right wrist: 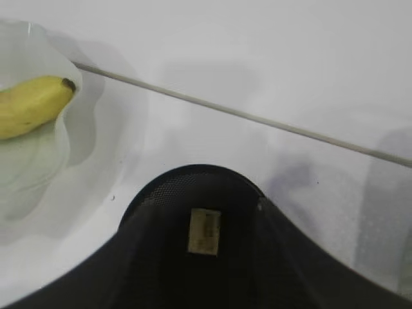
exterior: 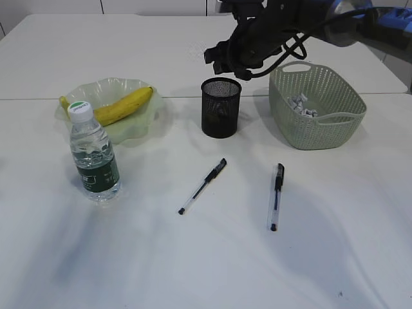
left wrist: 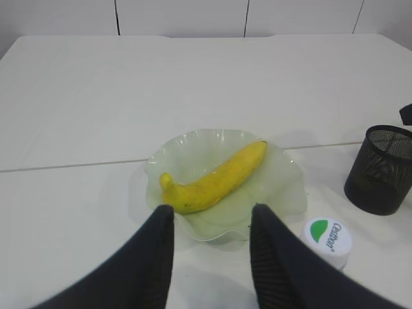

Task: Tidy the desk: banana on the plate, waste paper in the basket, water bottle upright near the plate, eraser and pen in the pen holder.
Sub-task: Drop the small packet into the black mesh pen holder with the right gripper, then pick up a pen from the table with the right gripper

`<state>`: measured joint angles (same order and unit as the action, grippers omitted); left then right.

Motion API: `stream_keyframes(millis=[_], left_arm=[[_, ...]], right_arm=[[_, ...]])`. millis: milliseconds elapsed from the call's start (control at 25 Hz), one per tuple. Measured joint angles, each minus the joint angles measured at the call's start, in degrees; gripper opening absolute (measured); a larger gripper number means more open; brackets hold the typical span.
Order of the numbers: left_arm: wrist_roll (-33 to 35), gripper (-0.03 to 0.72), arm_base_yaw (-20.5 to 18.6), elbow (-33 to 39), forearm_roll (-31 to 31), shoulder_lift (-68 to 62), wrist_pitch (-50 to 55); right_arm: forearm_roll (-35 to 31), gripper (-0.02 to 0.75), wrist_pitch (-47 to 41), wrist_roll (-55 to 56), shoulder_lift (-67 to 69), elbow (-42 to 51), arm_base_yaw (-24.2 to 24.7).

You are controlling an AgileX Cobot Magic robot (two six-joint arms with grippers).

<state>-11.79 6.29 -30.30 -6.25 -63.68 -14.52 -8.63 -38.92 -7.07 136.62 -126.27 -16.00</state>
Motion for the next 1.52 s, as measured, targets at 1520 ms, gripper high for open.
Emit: stream_keyframes(millis=[1520], left_arm=[[0.0, 0.276, 0.0, 0.0, 0.0, 0.0, 2.3]], right_arm=[[11.5, 0.346, -32.6, 9.3, -12.1, -3.7, 1.5]])
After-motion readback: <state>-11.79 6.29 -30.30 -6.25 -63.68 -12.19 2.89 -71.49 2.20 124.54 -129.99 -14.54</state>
